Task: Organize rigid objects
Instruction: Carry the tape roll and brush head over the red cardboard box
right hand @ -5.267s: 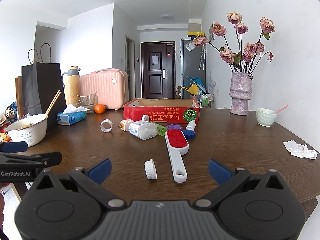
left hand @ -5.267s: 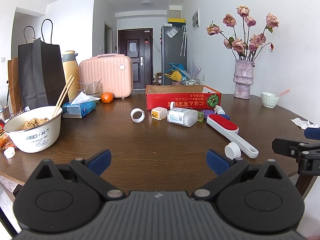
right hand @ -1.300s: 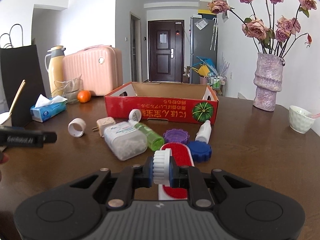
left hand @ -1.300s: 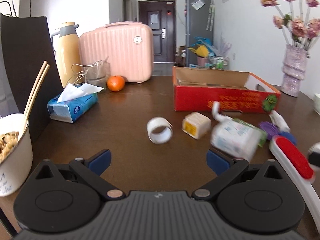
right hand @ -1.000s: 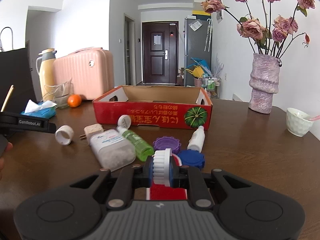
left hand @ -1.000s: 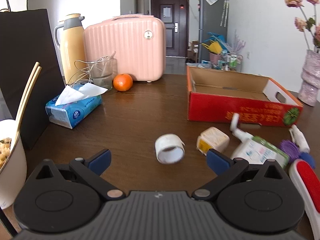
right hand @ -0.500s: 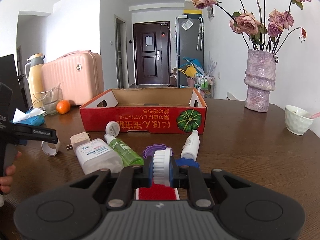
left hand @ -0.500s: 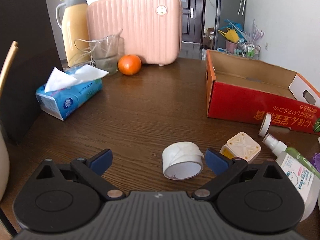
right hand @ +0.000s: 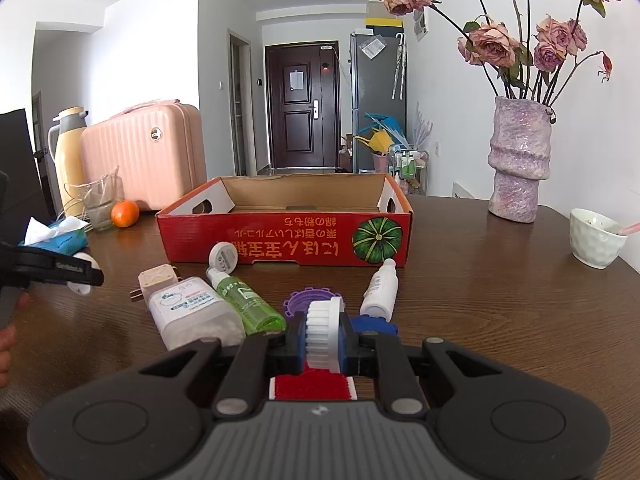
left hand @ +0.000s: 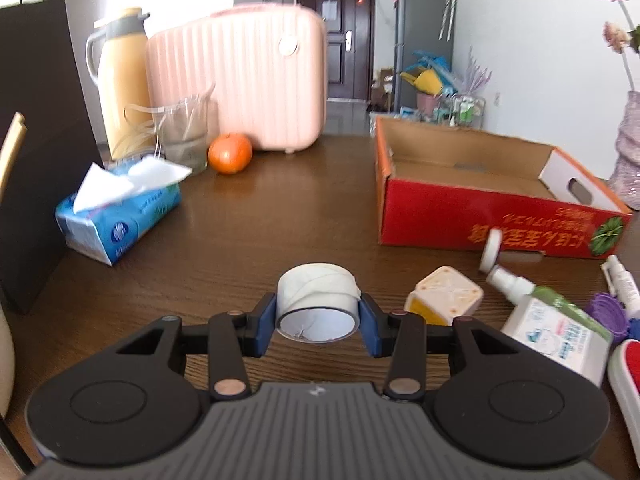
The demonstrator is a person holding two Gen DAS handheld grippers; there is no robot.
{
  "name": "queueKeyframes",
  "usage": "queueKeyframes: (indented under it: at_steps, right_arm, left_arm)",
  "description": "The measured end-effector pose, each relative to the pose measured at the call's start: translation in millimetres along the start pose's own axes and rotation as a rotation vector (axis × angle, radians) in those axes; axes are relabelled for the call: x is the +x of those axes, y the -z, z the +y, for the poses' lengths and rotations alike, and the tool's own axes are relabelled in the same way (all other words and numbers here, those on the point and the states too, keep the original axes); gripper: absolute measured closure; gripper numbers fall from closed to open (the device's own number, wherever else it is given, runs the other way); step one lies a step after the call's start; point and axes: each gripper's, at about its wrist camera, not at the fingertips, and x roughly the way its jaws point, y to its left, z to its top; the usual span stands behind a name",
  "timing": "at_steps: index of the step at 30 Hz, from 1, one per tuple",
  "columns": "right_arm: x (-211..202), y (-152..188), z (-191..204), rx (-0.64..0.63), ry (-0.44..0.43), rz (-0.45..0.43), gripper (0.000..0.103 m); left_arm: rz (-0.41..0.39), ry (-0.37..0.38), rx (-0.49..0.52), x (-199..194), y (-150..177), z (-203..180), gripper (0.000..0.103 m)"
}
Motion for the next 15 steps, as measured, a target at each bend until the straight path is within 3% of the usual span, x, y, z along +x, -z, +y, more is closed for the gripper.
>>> queueKeyframes:
  at_steps: [15]
  right_arm:
    - [-6.2, -16.4, 5.3, -0.030, -0.011, -0.027, 0.089]
  left_arm:
    - [-0.069, 0.083, 0.043, -48.3, 5.8, -17.6, 0.059]
